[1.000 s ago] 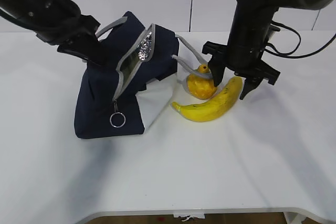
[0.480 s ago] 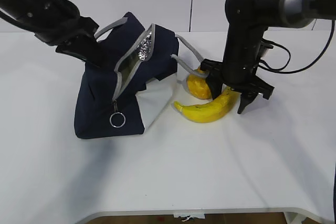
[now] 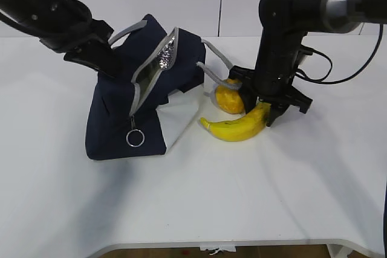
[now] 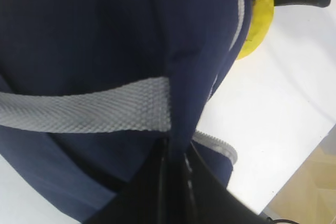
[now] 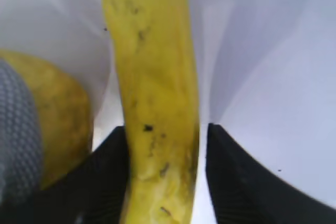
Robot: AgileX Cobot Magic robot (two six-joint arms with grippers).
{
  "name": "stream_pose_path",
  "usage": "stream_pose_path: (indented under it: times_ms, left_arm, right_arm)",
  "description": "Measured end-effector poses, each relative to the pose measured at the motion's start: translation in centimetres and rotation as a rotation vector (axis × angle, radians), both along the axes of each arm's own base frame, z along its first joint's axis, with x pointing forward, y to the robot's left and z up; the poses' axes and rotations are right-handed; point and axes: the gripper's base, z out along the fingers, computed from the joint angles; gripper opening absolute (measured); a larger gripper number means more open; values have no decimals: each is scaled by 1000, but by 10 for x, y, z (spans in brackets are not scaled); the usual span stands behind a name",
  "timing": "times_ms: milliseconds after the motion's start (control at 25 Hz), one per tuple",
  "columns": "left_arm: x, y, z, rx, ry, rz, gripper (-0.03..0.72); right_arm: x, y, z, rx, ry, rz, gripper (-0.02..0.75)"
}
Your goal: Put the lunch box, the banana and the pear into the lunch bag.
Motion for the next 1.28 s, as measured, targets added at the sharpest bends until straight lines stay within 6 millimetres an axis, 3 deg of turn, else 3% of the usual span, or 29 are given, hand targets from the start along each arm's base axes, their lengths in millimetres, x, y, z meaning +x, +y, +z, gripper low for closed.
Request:
stream_pose_path:
  times_ms: [120, 320, 880, 1120, 1280]
  left_arm:
    - [0, 0, 0, 0, 0, 0, -6]
    - [0, 0, 0, 0, 0, 0, -6]
    - [0, 0, 0, 0, 2, -1, -7]
    - [-1, 0, 0, 1, 7, -4, -7]
    - [-2, 0, 0, 2, 19, -12, -7]
  right_arm:
    - [0, 0, 0, -1, 2, 0, 293]
    - [-4, -3, 0, -38, 45, 29, 285]
    - [3, -13, 20, -215, 52, 592, 283]
    - [-1, -16, 49, -252, 3, 735, 283]
    - [-10, -17, 83, -253, -67, 775, 283]
